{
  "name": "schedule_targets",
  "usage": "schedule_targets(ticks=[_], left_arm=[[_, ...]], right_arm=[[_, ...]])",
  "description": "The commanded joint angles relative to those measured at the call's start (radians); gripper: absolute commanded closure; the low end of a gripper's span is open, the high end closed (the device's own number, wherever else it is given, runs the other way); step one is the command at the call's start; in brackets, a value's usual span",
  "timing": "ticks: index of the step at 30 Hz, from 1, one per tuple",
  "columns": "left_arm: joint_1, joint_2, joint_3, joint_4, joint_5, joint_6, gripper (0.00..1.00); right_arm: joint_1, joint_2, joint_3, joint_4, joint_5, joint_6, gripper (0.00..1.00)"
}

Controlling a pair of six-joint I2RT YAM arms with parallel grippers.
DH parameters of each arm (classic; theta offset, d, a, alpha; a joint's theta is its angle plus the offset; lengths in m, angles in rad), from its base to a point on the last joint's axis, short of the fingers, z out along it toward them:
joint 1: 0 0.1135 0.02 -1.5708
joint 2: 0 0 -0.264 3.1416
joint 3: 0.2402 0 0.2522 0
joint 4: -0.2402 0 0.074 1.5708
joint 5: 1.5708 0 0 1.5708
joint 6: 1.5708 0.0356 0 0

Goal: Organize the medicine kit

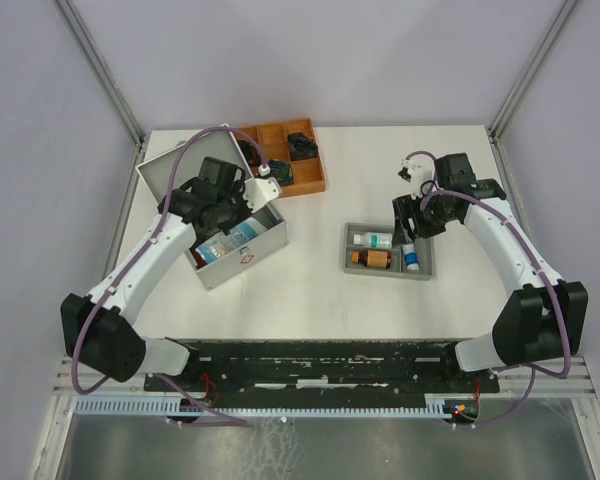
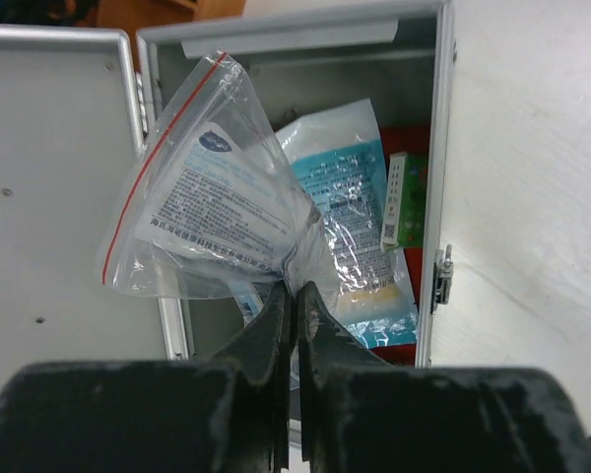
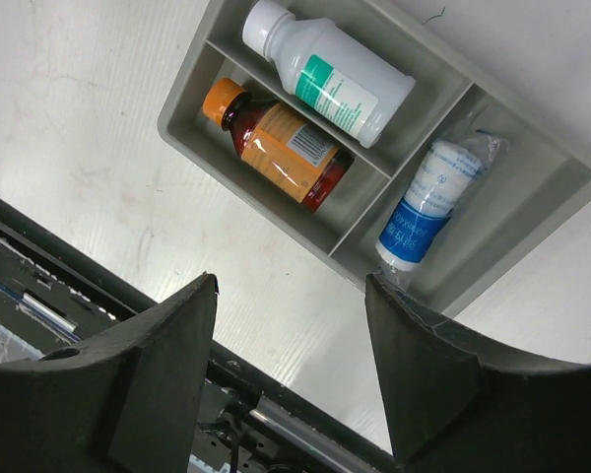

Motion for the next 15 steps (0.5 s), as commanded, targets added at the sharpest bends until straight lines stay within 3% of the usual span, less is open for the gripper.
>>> schedule_targets(ticks=[1,15], left_arm=[[0.057,0.079,0.014,-0.057,-0.01,0.098,0.97],[0.192,0.299,-0.041,-0.035,0.028,0.177,0.88]], right_arm=[[-0.004,-0.025,-0.004,0.04,-0.033,-0.018,0.3],[-0.003,-0.031,-0.022,0.044,-0.037,-0.029,0.3]])
